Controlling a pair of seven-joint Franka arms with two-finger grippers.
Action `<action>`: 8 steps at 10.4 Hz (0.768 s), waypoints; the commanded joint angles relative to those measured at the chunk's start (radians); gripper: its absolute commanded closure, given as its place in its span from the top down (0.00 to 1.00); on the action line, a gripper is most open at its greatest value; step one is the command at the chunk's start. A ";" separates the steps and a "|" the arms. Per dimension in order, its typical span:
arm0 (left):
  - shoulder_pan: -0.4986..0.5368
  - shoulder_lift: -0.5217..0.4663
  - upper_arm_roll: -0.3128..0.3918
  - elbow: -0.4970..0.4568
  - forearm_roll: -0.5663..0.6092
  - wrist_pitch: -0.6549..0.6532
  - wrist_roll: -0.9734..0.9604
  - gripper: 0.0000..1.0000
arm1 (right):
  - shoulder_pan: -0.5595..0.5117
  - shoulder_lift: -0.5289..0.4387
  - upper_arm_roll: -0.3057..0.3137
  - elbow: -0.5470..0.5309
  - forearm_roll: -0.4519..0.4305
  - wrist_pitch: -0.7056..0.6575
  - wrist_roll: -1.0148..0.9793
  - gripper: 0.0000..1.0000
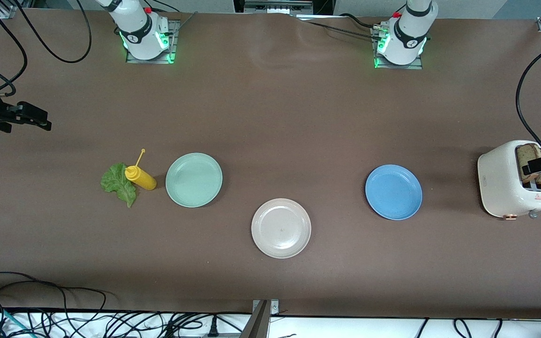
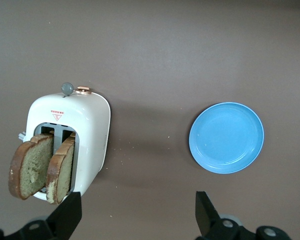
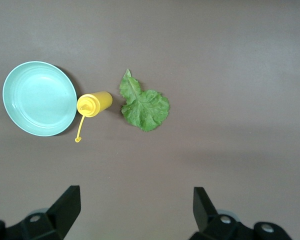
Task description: Make sandwich on beige plate with both arms
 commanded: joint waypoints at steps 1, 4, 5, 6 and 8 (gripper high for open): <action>-0.002 -0.013 0.008 -0.018 0.002 0.010 0.020 1.00 | -0.002 0.011 0.005 0.026 0.014 -0.009 0.001 1.00; 0.029 -0.011 0.015 -0.018 0.011 0.010 0.055 1.00 | -0.003 0.011 0.003 0.026 0.014 -0.007 -0.001 1.00; 0.053 -0.008 0.015 -0.018 0.011 0.010 0.103 1.00 | -0.005 0.011 0.003 0.026 0.014 -0.007 -0.001 1.00; 0.081 0.000 0.015 -0.018 0.010 0.011 0.147 1.00 | -0.005 0.011 0.003 0.026 0.014 -0.007 0.002 1.00; 0.115 0.036 0.015 -0.018 0.008 0.019 0.198 0.99 | -0.003 0.011 0.003 0.026 0.014 -0.007 0.002 1.00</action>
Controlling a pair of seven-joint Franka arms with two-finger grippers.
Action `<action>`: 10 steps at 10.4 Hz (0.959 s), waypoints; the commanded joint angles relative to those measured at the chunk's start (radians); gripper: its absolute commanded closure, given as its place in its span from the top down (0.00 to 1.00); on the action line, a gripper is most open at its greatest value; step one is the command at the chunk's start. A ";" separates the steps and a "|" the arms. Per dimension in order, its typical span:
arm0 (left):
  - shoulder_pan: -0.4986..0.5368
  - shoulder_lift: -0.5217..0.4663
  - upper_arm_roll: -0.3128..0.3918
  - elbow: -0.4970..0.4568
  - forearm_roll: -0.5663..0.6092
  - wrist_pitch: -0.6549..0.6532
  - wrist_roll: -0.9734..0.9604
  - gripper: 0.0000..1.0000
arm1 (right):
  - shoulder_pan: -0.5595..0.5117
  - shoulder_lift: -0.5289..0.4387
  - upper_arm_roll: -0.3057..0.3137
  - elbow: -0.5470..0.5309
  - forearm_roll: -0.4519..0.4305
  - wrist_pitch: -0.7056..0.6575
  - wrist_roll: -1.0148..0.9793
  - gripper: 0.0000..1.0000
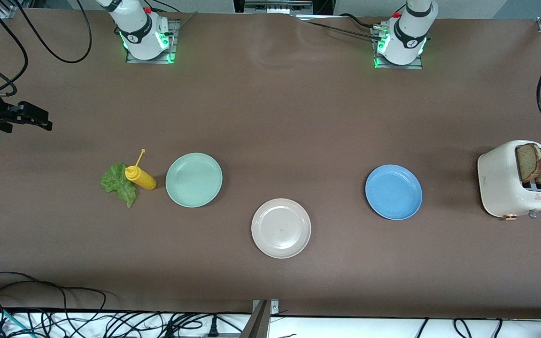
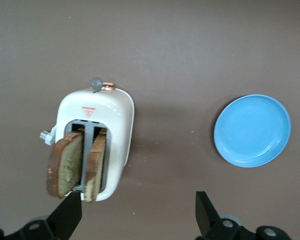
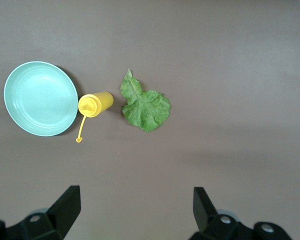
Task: Make sandwich on beige plate with both arms
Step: 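Reach the left gripper into the toaster and grasp a bread slice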
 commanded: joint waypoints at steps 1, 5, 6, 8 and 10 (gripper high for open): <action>0.035 0.038 -0.003 -0.012 0.010 0.044 0.059 0.99 | -0.002 0.011 0.003 0.026 0.013 -0.007 0.002 1.00; 0.054 0.129 -0.008 -0.019 0.135 0.069 0.102 0.99 | -0.002 0.011 0.003 0.026 0.013 -0.006 0.002 1.00; 0.052 0.149 -0.008 -0.035 0.136 0.093 0.102 0.99 | -0.002 0.011 0.003 0.026 0.012 -0.006 0.002 1.00; 0.054 0.166 -0.006 -0.080 0.148 0.109 0.102 0.98 | -0.002 0.011 0.003 0.026 0.012 -0.006 0.002 1.00; 0.051 0.167 -0.006 -0.110 0.158 0.104 0.099 0.98 | -0.002 0.011 0.003 0.026 0.012 -0.006 0.002 1.00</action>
